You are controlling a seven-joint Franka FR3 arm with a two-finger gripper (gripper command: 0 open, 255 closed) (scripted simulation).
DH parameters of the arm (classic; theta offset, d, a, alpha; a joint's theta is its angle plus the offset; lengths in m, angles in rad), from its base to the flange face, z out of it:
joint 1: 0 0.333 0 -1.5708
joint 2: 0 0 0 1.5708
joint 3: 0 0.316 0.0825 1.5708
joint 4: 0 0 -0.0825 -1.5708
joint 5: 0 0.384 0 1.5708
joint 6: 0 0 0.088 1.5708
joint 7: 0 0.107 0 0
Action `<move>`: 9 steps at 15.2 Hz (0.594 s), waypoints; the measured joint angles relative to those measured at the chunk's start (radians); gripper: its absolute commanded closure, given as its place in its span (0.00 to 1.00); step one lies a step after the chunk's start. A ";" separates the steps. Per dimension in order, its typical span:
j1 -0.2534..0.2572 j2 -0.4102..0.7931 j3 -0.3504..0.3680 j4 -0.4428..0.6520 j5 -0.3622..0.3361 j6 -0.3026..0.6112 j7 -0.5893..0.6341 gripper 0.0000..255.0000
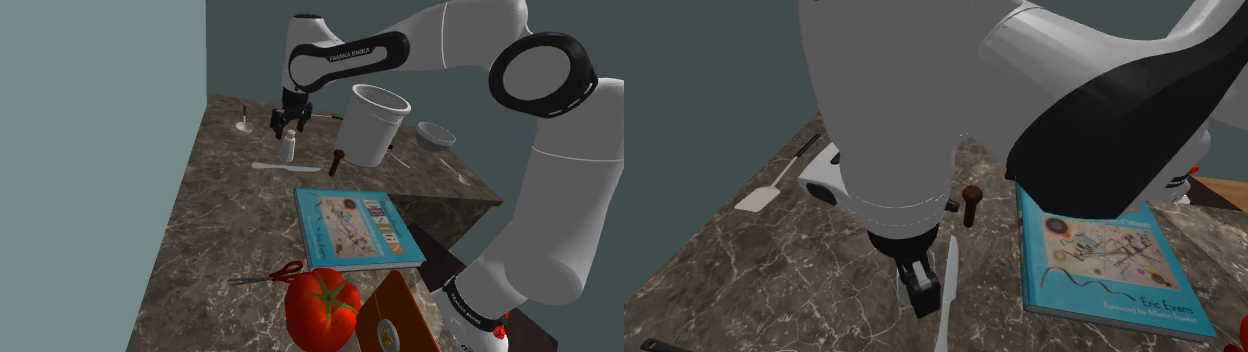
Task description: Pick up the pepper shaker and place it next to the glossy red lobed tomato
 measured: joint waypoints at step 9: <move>-0.001 0.020 -0.003 -0.019 -0.005 0.039 0.003 0.00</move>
